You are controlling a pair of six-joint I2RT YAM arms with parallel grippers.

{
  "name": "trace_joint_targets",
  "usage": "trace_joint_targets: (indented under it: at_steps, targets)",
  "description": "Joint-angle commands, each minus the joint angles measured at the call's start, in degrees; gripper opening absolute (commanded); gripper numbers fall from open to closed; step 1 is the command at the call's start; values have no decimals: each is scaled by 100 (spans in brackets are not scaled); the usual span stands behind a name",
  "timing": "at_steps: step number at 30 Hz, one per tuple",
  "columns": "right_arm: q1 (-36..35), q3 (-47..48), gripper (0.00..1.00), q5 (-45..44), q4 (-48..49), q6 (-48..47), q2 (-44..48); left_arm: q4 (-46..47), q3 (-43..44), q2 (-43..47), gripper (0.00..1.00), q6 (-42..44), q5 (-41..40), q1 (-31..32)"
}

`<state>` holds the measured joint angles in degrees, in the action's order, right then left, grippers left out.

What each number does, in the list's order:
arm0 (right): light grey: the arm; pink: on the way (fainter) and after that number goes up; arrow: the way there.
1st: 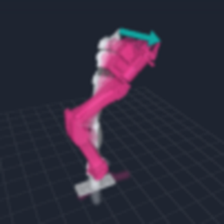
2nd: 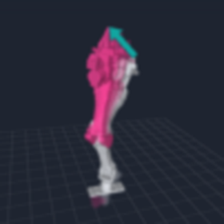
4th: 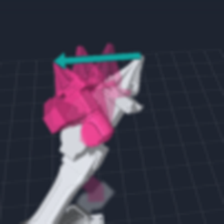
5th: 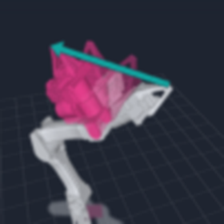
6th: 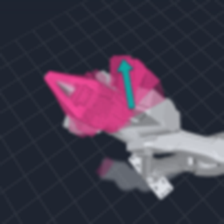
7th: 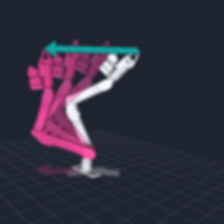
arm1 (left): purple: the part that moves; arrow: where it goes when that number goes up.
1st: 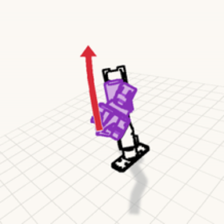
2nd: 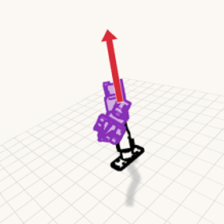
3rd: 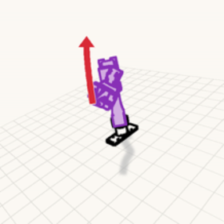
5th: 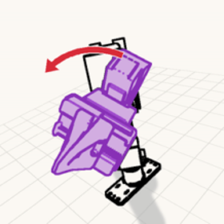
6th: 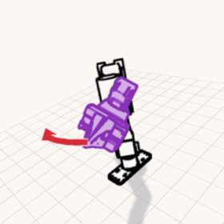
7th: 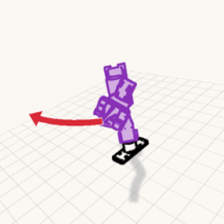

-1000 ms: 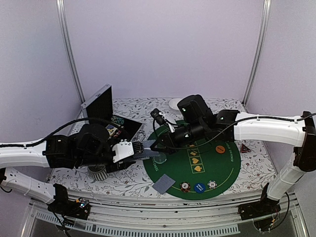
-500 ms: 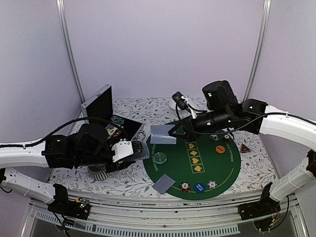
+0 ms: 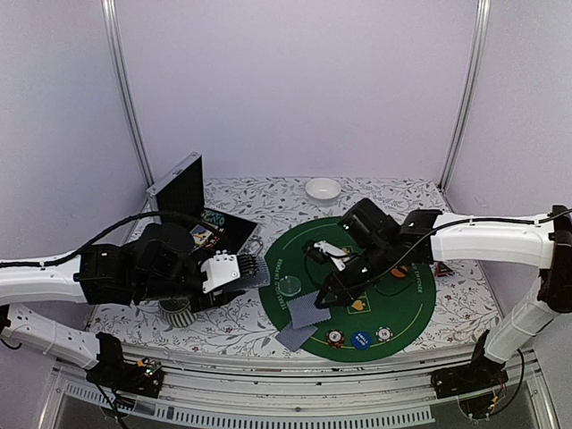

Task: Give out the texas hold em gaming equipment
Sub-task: Distribute the poker card in the small blind area.

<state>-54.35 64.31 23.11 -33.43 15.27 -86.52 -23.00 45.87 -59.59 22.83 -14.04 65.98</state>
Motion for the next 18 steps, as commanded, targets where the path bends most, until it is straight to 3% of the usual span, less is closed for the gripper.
trace_joint_targets:
  at_steps: [1, 7, 18]
  targets:
    - [-260, 69, 2, 1362, 297, -513, -707, 116, 19, 108, 52, -54, -20, -57]
    - [-339, 442, 2, 1684, 180, -953, -1743, 138, -12, 135, 52, -40, -26, -51]
    - [-339, 1251, 3, 938, -610, -1455, -2567, 147, -33, 118, 53, -39, 7, -52]
